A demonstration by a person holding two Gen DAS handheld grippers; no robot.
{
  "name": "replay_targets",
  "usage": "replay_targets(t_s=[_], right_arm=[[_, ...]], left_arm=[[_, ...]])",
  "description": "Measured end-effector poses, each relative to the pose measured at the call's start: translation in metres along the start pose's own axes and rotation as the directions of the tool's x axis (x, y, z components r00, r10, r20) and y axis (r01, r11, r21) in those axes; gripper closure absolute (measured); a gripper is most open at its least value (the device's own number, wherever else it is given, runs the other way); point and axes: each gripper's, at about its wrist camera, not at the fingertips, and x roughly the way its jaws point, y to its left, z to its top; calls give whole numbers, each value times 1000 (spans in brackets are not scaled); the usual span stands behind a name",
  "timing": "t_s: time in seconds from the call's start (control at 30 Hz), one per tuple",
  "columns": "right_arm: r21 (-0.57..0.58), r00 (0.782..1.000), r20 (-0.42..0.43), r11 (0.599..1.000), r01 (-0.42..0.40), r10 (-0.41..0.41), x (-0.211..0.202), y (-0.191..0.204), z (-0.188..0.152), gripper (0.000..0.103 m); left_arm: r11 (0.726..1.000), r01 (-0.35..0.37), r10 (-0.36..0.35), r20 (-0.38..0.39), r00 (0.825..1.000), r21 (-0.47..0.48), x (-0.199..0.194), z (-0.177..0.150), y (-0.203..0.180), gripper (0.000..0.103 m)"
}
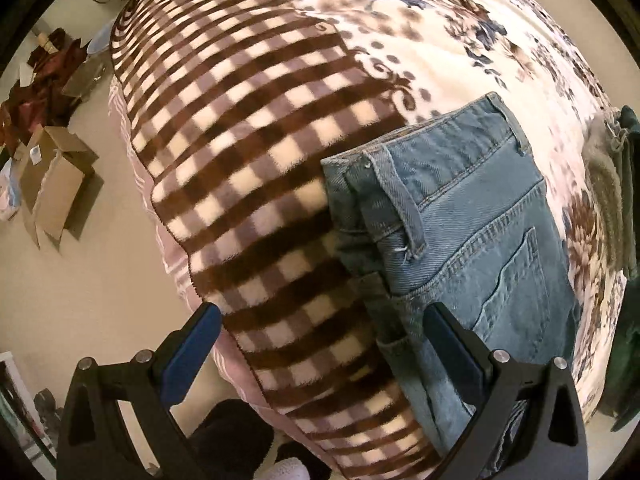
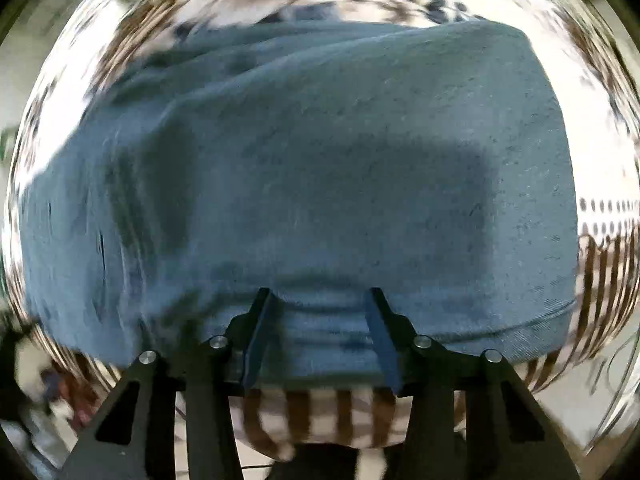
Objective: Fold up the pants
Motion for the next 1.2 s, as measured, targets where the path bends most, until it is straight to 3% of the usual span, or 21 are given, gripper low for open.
replay_targets(t_s=[0.17,0.23,0.3,0.4,0.5,0.57,0.7,0.77,0.83,0.93,1.03,1.1,1.2], right_arm=[[-111,999,0,992,53,-53,-2,17,-15,52],[-96,998,-16,994,54,-55,-2,18,-11,52],[-50,999,-29,998,28,-30,-4,14,5,52],[16,999,-41,1000,-2,2,-6,5,16,52],[42,999,-45,999,0,2,-6,-3,27,52],[40,999,-47,999,5,-3,-7,-3,30,52],[30,999,-47,999,10,-9,-8,-7,25,52],[35,999,-47,999,11,-9,-11,-6,23,52],[43,999,-53,999,8,-6,-14,-5,24,52],[47,999,-53,999,7,-5,-13,-17,29,52],[35,998,-64,999,13,-11,-12,-17,36,52],[30,998,-68,999,11,-9,-11,-16,40,52],[24,997,-74,1000,6,-4,-7,-20,40,52]], left_arm=[[1000,20,-20,6,1000,-23,-7,-15,12,0],[998,41,-40,11,999,-53,-7,-21,22,0],[990,107,-107,6,994,-89,-1,-19,28,0],[946,286,-281,55,958,-149,7,-9,32,2],[916,370,-359,97,928,-158,23,5,27,5],[904,395,-381,111,918,-163,32,11,24,6],[886,419,-392,160,906,-197,37,17,25,30],[884,421,-390,177,904,-204,37,17,25,37],[890,413,-376,200,905,-194,27,13,25,56],[899,411,-371,235,899,-152,6,5,26,73],[897,429,-391,260,883,-106,-10,2,21,74],[905,416,-382,260,887,-89,-5,6,18,73],[874,453,-414,216,884,-176,29,20,28,62]])
